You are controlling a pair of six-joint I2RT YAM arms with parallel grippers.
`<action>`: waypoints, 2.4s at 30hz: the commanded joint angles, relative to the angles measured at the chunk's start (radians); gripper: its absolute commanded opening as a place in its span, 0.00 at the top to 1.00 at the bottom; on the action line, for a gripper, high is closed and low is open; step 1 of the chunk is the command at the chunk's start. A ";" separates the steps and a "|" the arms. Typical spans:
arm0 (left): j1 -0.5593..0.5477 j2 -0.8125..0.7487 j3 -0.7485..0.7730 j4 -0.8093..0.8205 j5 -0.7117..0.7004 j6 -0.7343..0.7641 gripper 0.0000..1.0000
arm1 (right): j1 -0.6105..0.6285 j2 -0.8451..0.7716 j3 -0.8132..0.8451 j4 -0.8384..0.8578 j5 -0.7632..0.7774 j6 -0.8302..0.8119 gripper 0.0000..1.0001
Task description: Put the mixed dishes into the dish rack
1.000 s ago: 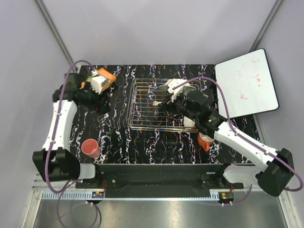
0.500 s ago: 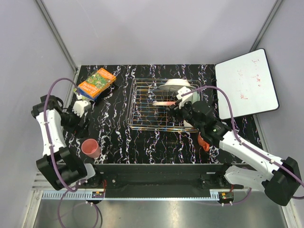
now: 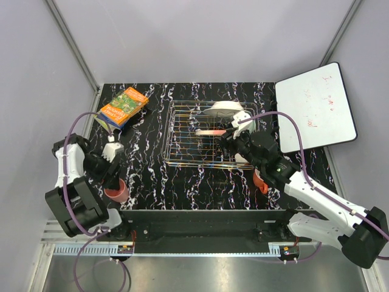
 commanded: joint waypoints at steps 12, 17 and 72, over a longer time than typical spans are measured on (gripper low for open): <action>-0.087 0.041 0.142 0.106 0.140 -0.105 1.00 | 0.007 0.034 0.092 0.022 -0.063 0.083 0.45; -0.166 0.035 0.378 0.074 0.345 -0.228 1.00 | 0.007 0.076 0.155 0.054 -0.189 0.143 0.38; -0.609 0.369 0.843 0.429 1.026 -0.841 1.00 | -0.089 0.780 0.501 1.079 -0.915 1.293 0.30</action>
